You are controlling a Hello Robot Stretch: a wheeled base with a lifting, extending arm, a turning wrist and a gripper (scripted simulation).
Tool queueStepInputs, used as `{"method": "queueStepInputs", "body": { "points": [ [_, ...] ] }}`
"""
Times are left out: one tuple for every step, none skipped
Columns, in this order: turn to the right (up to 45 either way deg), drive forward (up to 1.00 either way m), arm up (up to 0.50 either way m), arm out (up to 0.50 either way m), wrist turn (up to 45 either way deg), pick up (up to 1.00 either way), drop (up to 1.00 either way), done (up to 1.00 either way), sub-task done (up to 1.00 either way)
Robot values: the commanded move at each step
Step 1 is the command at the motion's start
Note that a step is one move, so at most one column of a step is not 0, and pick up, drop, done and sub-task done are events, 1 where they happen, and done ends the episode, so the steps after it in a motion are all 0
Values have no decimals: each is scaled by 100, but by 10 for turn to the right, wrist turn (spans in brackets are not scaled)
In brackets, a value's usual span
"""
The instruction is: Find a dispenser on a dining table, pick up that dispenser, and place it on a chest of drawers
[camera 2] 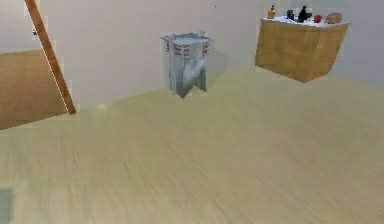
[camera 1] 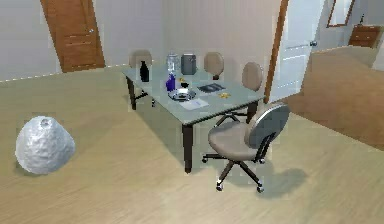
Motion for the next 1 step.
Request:
{"method": "queueStepInputs", "body": {
  "points": [
    [0, 65, 0, 0, 0, 0, 0, 0, 0]
  ]
}}
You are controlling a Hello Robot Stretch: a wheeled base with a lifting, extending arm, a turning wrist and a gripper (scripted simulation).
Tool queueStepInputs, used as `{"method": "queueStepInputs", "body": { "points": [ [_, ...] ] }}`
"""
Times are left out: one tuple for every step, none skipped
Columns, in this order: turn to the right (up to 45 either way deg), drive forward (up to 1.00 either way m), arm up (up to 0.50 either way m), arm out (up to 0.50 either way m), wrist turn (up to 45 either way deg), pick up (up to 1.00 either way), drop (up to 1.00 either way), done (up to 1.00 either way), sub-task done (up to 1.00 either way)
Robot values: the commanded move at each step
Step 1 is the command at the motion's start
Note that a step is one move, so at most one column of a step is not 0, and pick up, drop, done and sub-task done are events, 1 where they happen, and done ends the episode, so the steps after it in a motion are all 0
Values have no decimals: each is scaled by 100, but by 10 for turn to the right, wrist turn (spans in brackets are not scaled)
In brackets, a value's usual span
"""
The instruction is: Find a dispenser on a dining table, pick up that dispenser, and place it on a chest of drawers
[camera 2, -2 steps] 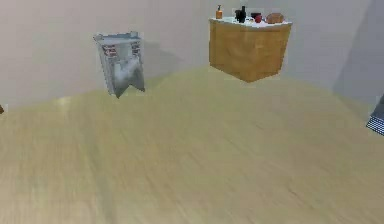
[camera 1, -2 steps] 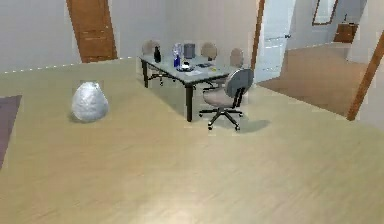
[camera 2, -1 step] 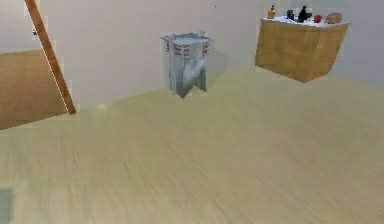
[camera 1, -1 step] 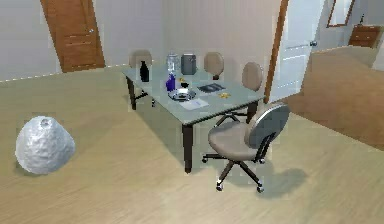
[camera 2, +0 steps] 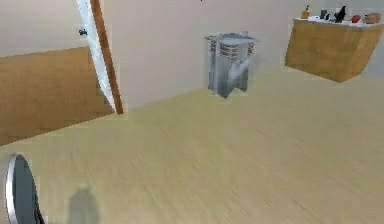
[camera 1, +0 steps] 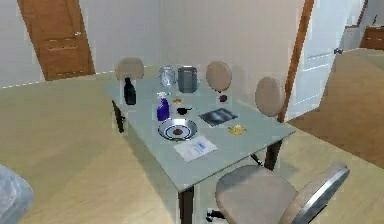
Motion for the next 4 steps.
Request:
{"method": "queueStepInputs", "body": {
  "points": [
    [-390, 0, 0, 0, 0, 0, 0, 0, 0],
    [0, 70, 0, 0, 0, 0, 0, 0, 0],
    [-330, 0, 0, 0, 0, 0, 0, 0, 0],
    [450, 0, 0, 0, 0, 0, 0, 0, 0]
  ]
}}
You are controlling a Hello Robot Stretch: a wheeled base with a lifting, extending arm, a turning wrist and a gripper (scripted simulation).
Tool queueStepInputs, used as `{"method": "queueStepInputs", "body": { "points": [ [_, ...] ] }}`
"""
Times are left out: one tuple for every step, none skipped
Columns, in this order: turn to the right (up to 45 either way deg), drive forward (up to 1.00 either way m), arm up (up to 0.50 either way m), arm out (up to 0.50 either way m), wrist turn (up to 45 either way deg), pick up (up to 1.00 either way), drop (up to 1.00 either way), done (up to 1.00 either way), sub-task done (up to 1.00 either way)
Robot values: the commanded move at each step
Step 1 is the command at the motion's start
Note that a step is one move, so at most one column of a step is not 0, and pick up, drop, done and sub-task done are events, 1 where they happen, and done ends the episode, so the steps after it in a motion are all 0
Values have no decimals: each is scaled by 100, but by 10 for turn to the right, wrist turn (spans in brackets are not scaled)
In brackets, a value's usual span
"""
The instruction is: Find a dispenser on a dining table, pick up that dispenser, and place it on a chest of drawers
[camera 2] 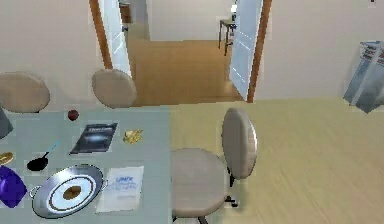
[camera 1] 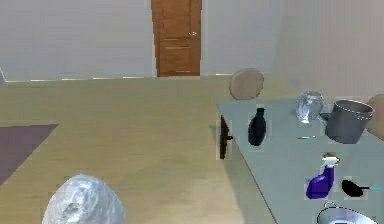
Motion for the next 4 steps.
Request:
{"method": "queueStepInputs", "body": {
  "points": [
    [0, 90, 0, 0, 0, 0, 0, 0, 0],
    [120, 0, 0, 0, 0, 0, 0, 0, 0],
    [0, 0, 50, 0, 0, 0, 0, 0, 0],
    [0, 0, 22, 0, 0, 0, 0, 0, 0]
  ]
}}
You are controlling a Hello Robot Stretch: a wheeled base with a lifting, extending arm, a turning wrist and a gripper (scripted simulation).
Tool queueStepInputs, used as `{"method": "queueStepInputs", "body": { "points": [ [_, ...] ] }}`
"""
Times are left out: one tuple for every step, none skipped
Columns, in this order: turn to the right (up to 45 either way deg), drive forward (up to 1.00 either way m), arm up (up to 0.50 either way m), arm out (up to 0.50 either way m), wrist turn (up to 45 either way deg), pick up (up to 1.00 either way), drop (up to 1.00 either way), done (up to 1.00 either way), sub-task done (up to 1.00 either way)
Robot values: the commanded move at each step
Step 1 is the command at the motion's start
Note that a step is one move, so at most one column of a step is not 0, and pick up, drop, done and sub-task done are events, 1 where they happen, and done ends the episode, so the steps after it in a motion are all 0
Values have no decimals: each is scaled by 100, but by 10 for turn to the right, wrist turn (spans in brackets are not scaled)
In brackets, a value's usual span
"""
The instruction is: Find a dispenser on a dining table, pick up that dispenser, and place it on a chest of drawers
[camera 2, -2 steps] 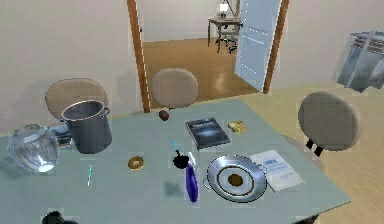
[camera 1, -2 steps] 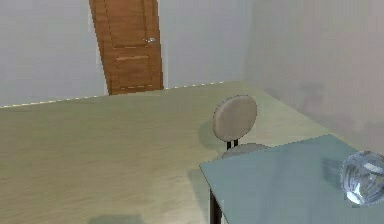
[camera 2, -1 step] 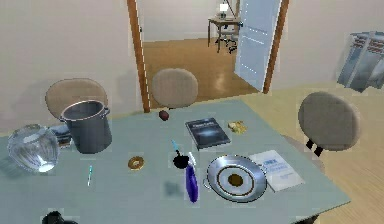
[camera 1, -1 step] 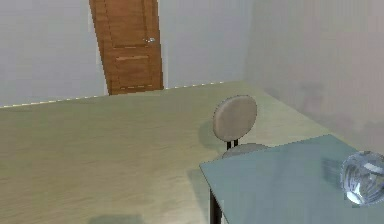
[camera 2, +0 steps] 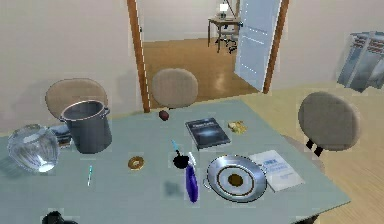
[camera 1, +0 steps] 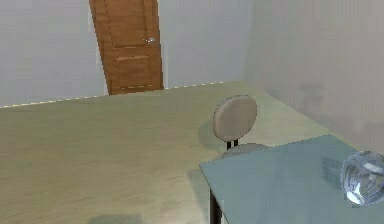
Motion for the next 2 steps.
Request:
{"method": "queueStepInputs", "body": {
  "points": [
    [0, 0, 0, 24, 0, 0, 0, 0, 0],
    [0, 0, 0, 0, 450, 0, 0, 0, 0]
  ]
}}
